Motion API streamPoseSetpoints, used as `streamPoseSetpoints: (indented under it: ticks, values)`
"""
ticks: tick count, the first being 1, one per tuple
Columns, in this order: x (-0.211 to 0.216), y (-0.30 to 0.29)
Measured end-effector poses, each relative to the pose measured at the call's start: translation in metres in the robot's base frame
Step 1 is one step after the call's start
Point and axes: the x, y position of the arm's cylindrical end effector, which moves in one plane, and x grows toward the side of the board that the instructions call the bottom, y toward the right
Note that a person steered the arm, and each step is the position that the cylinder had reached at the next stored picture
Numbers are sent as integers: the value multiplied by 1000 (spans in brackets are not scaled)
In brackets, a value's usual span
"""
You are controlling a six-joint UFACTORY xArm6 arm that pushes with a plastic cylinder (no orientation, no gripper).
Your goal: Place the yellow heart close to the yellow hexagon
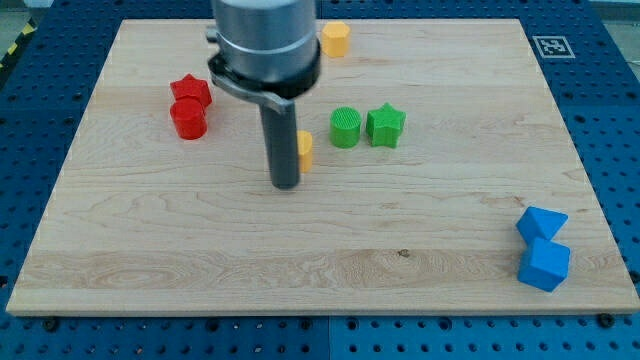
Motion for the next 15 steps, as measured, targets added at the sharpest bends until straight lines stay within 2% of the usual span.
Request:
streamPoseSetpoints:
  ticks: [1,2,4,8,10,12,15]
  values:
    - [4,22]
    - [-29,28]
    - [-28,28]
    - [-59,10]
    - [-34,-15]
    - [-68,-17]
    - [-69,-17]
